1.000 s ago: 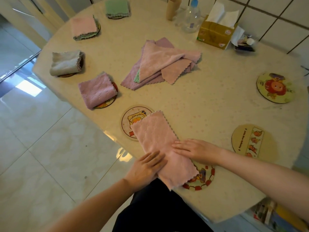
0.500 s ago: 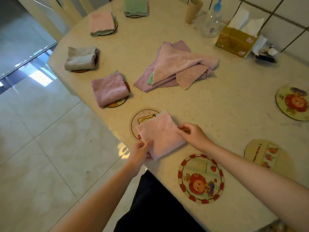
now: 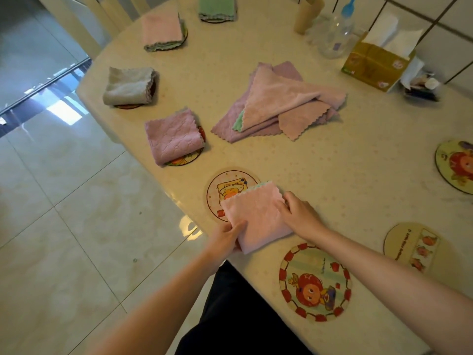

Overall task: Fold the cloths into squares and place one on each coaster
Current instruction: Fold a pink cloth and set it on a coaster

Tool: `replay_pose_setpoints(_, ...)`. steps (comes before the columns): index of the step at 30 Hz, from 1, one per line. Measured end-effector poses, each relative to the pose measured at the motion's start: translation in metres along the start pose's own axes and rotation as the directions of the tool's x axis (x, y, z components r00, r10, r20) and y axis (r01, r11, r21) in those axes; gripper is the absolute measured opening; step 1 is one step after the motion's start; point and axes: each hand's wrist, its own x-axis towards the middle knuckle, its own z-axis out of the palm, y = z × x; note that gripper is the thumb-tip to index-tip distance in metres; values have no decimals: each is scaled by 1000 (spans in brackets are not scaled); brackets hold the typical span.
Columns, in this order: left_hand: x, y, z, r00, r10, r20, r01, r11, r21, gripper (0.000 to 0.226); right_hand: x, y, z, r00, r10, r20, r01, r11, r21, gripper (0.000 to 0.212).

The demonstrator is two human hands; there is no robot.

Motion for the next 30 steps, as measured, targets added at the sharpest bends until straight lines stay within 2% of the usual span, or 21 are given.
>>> replay_pose_setpoints(5, 5, 0, 3, 994, -72, -83, 74, 997, 25, 34, 9, -2, 8, 999, 13, -36, -19, 986, -163, 31)
replay_pose_setpoints(9, 7, 3, 4, 985, -97, -141, 103, 994, 41, 28, 12, -4, 12, 997, 21, -77, -43, 952, -303, 34)
replay_pose_setpoints(13, 9, -5, -3, 936, 13, -352, 93, 955, 282, 25, 9, -7, 13, 988, -23, -151, -38, 919, -391, 36)
replay_pose_setpoints(16, 3, -6, -3, 900, 79, -429, 84, 933, 350, 22, 7, -11, 13, 980, -44, -193, -47, 894, -445, 37)
replay_pose_setpoints(18, -1, -3, 2, 895, 120, -429, 77, 907, 415, 22, 6, -15, 15, 979, -18, -204, -65, 917, -393, 38)
replay_pose_setpoints(20, -2, -1, 8, 908, 98, -408, 91, 904, 419, 24, 8, -20, 18, 979, 67, -192, -120, 953, -279, 41)
replay_pose_setpoints(22, -3, 0, 11, 922, 27, -386, 125, 924, 363, 24, 12, -24, 18, 974, 164, -154, -191, 964, -182, 48)
replay_pose_setpoints(25, 0, 1, 12, 927, -79, -367, 166, 963, 211, 17, 18, -28, 15, 969, 243, -53, -248, 957, -148, 48)
replay_pose_setpoints(30, 0, 4, 12, 943, -108, -314, 154, 980, 126, 12, 19, -31, 6, 959, 284, 14, -284, 959, -18, 51)
